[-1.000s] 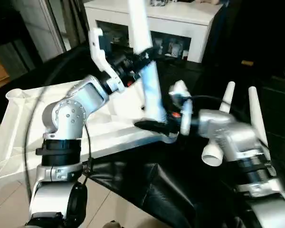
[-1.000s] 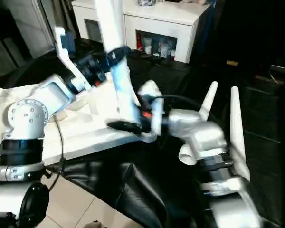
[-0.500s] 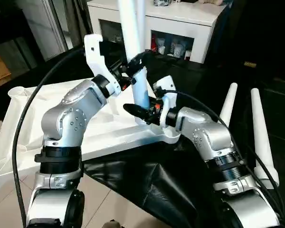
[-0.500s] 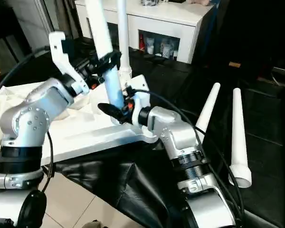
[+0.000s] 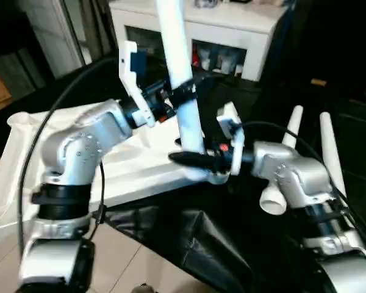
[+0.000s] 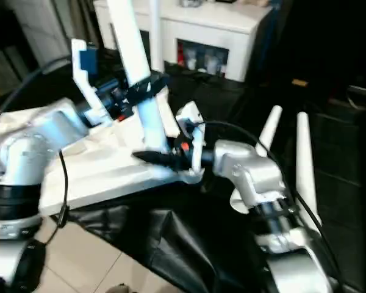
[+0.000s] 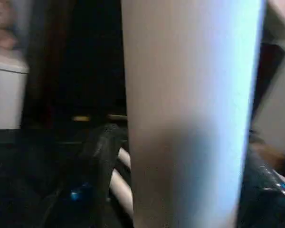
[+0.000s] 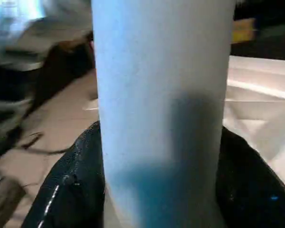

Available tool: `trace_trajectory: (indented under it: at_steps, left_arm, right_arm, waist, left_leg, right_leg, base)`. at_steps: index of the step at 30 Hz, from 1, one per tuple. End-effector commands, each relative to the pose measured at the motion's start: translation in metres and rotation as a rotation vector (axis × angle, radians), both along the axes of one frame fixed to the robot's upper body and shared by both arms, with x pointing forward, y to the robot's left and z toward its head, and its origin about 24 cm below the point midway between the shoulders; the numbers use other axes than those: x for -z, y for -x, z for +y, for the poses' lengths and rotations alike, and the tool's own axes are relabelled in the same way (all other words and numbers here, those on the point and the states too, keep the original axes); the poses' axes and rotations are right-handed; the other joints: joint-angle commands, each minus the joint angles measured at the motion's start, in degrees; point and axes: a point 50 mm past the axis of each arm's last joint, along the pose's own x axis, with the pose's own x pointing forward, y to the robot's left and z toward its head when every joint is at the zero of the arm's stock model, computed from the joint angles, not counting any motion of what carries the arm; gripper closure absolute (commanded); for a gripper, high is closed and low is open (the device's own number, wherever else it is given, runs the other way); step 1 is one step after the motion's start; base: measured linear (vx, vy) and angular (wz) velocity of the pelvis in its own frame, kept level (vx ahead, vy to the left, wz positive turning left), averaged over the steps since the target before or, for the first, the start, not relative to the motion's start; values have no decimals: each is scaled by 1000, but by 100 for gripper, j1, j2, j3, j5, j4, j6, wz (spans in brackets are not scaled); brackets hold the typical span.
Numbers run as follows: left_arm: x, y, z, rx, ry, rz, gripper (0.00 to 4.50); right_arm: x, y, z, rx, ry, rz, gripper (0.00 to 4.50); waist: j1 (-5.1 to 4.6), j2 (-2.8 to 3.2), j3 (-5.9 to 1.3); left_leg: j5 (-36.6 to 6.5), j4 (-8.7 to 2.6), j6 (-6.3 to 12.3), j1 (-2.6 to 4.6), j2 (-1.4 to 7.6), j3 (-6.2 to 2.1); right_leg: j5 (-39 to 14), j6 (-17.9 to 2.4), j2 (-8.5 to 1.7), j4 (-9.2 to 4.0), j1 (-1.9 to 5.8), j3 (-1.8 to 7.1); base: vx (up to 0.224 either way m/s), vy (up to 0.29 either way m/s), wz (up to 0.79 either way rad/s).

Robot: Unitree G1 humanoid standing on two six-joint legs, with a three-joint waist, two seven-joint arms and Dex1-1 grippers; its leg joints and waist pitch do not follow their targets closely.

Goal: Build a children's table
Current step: Insert table leg to table base

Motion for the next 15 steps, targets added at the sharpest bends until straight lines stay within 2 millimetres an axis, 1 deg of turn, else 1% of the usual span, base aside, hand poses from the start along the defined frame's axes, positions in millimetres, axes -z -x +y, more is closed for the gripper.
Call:
trace_trajectory:
  at_steps: [1,3,6,7,8,9,12,13,14,15]
  left_arm:
    - [5,-2,3,28,-6,49,150]
    - [0,-4,4,27,19,59,182]
    - [-4,-7,6,22,53,70,187]
    - [-4,-6,6,26,58,70,209]
    - [-5,-6,6,31,61,69,209]
    - [-5,-6,6,38,67,71,228]
    - [-4,-8,6,26,70,79,247]
    - [-4,-9,7,13,69,85,256]
    - [-4,-10,7,12,70,87,259]
    - [-4,-10,7,11,68,88,260]
  right_arm:
    - [-22,8,9,-115,-64,-78,193]
    - [-21,7,7,-119,-62,-74,194]
    - [-20,8,5,-123,-59,-69,194]
    - [-20,9,5,-129,-60,-65,194]
    - [-20,9,5,-133,-61,-62,194]
    - [-20,10,4,-138,-61,-60,194]
    - [-18,6,5,-82,-32,-106,194]
    - [-16,5,5,-90,-39,-64,194]
    - [-17,6,6,-96,-48,-68,194]
    - [-19,6,6,-93,-53,-71,159]
  waist:
    - [2,-16,-457]
    - [8,-7,-460]
    - [23,-15,-458]
    - [24,-13,-455]
    - [24,-16,-457]
    - [29,-13,-464]
    - [28,-4,-474]
    - [26,3,-478]
    - [26,1,-478]
    - [25,-14,-480]
  left_leg:
    - [-515,-347,143,-22,14,32]
    - [-585,-347,102,-9,14,34]
    - [-638,-351,59,6,16,32]
    - [-658,-355,56,4,15,30]
    - [-648,-357,60,-4,14,27]
    - [-630,-357,57,-8,17,22]
    - [-558,-350,53,-19,18,17]
    - [-523,-345,47,-20,10,18]
    - [-522,-346,53,-19,10,19]
    - [-509,-347,56,-20,14,18]
  right_leg:
    - [-1117,-605,-369,-432,402,331]
    - [-1249,-597,-364,-449,397,329]
    - [-1352,-575,-362,-458,392,323]
    - [-1383,-567,-359,-465,395,324]
    - [-1386,-552,-359,-464,401,322]
    - [-1378,-536,-364,-461,406,319]
    - [-1254,-537,-361,-445,407,320]
    - [-1182,-552,-355,-438,408,318]
    - [-1159,-559,-352,-439,409,317]
    - [-1105,-576,-352,-432,413,317]
  base:
    - [0,0,0]
    - [0,0,0]
    - [0,0,0]
    - [0,0,0]
    - [0,0,0]
    - [0,0,0]
    - [0,0,0]
    - [0,0,0]
    - [0,0,0]
    - [0,0,0]
